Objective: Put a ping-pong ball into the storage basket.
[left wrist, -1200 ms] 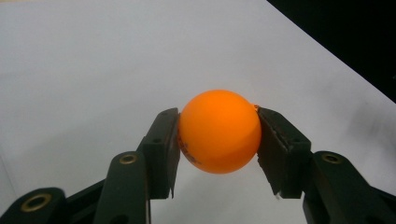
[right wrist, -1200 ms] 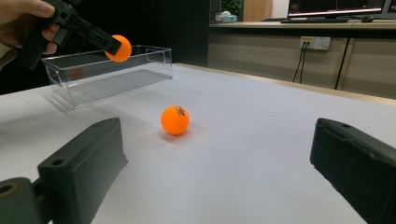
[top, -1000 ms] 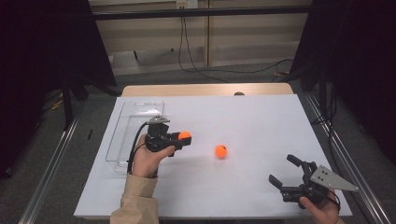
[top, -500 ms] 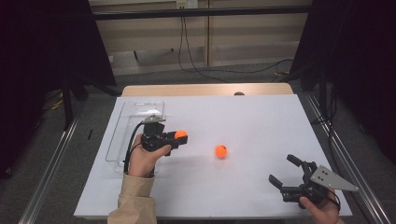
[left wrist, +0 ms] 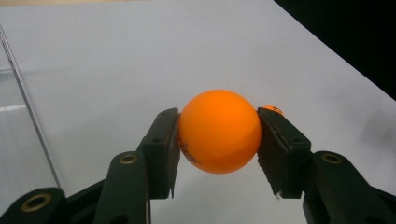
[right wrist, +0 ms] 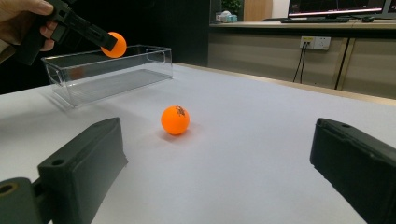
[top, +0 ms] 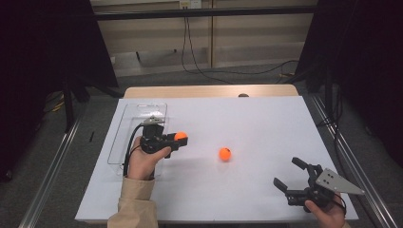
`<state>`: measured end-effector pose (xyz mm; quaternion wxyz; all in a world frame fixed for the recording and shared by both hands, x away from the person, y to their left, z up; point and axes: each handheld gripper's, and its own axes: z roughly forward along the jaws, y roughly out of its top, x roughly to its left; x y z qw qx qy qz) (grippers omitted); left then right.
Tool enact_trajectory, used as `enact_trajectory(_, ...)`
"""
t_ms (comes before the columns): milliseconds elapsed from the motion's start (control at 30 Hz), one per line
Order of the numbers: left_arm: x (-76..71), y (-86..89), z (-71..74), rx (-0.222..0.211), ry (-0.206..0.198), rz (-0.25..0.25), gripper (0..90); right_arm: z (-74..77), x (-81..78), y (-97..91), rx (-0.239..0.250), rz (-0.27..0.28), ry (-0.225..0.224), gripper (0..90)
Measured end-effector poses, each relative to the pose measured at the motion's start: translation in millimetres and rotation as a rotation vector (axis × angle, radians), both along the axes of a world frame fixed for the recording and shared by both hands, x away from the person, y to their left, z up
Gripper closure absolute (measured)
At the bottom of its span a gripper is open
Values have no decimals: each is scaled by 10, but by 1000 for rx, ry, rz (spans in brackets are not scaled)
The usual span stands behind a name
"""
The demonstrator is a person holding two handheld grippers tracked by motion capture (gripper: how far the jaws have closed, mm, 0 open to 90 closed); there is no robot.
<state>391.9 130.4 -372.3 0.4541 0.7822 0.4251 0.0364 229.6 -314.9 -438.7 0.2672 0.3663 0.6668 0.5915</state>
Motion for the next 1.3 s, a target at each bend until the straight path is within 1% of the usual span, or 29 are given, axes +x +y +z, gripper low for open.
enact_trajectory(233,0,25,4,-3,1,9,511,0,0,1,-1,0,0,27)
enact_trajectory(567,4,75,20,4,-3,18,511,0,0,-2,1,0,0,27)
enact_trajectory(767,2,120,35,8,-14,30,510,1,-1,0,0,1,-1,27)
enact_trajectory(900,-1,136,44,0,-18,35,510,1,0,-2,1,0,0,27)
enact_trajectory(1167,0,168,53,14,-22,40,511,1,0,-3,1,0,0,27)
enact_trajectory(1300,1,181,55,9,-26,45,510,1,-1,-3,1,0,-1,27)
